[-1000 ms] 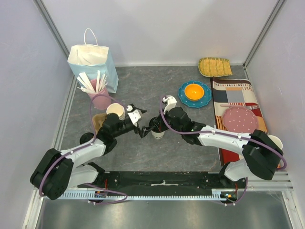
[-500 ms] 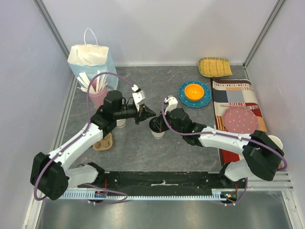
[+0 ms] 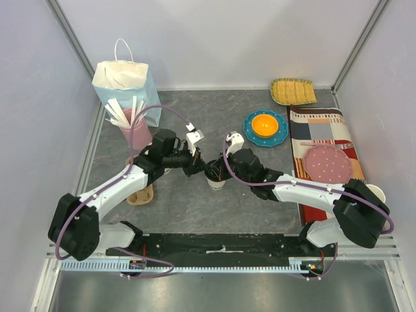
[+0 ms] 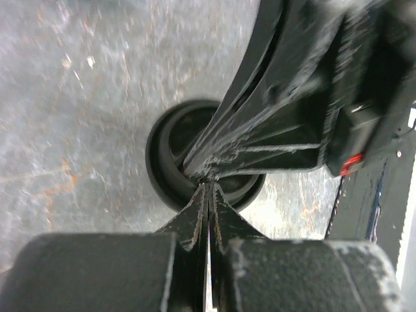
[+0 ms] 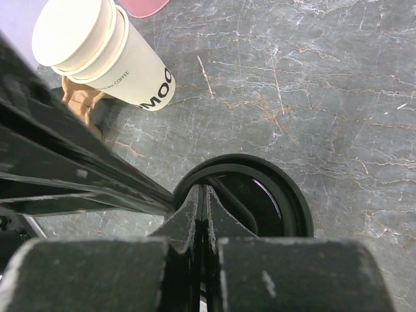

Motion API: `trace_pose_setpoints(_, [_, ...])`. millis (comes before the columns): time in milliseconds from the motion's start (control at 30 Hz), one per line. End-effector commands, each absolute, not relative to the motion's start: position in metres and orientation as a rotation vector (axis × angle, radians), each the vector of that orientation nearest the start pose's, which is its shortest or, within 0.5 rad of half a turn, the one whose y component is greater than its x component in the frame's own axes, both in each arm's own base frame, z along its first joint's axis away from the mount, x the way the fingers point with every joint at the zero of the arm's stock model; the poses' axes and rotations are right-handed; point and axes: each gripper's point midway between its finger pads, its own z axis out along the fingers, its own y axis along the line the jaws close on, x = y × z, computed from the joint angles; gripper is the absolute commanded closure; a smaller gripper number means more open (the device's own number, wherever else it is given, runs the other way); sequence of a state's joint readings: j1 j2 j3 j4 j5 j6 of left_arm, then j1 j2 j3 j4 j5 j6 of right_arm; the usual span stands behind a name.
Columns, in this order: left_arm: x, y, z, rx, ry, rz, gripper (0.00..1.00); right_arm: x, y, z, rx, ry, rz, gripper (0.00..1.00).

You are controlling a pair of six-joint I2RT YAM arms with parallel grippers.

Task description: Pack the takeout coffee

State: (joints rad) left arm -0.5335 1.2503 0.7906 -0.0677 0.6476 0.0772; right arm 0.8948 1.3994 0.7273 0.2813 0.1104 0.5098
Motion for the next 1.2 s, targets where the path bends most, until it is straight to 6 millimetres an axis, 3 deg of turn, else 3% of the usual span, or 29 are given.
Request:
trace_pose_setpoints(0, [0.242,-0.265,0.119,0.973,2.025,-0.979,0.98,0.243,0.306,0.087,-0.364,2.197,0.682,1.0])
trace_pose_setpoints(67, [0.238,-0.265,0.097,0.982,2.098,-0.996,0.98,0.243,0.306,0.088,-0.356,2.193,0.689,1.0])
trace_pose_setpoints(200, [0.243,-0.263,0.093,0.979,2.103,-0.966,0.98,0.243,0.305,0.09,-0.344,2.184,0.695,1.0])
trace_pose_setpoints(367, [0.249,-0.267,0.156,0.964,1.893,-0.954,0.98,0.243,0.305,0.096,-0.34,2.171,0.702,1.0])
trace_pose_setpoints(667, [0.263,-0.284,0.189,0.971,1.828,-0.974,0.98,0.251,0.312,0.124,-0.342,2.121,0.722,1.0])
trace_pose_setpoints(933, [0.275,-0.297,0.167,0.981,1.895,-0.957,0.98,0.256,0.306,0.135,-0.311,2.102,0.719,1.0])
trace_pose_setpoints(1167, [0.278,-0.296,0.173,0.971,1.872,-0.94,0.98,0.264,0.301,0.158,-0.328,2.06,0.669,1.0])
